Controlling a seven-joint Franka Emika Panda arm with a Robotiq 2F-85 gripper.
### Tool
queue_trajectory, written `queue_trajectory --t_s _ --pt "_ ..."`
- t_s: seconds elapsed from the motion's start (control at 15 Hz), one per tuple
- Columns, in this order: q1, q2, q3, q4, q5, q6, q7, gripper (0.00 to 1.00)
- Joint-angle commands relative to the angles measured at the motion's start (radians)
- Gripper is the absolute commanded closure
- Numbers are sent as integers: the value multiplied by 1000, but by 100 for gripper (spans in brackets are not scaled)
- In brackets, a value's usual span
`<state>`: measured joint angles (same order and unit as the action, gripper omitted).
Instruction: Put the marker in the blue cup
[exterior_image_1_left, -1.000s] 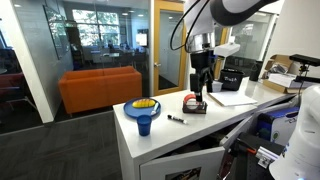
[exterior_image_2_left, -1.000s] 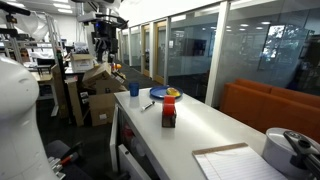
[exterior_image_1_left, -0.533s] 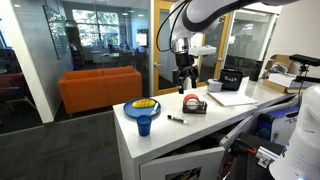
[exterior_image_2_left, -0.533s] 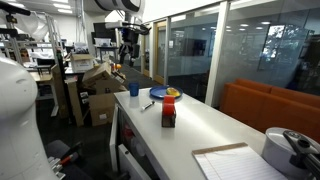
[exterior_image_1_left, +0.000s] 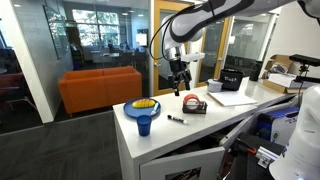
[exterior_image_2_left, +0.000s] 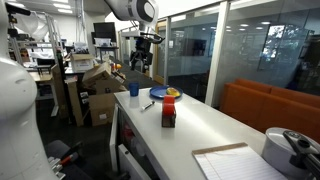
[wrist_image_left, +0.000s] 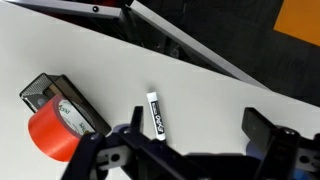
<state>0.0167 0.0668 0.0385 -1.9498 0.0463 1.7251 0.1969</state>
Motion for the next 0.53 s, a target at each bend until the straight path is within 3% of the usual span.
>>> queue_trajectory --t_s 0.0,0.07,0.47 --pt "5 38 -8 36 -45 -43 -54 0" --pt "6 26 -8 5 -24 -2 -27 0" --pt "7 30 -8 14 -37 -11 -38 0"
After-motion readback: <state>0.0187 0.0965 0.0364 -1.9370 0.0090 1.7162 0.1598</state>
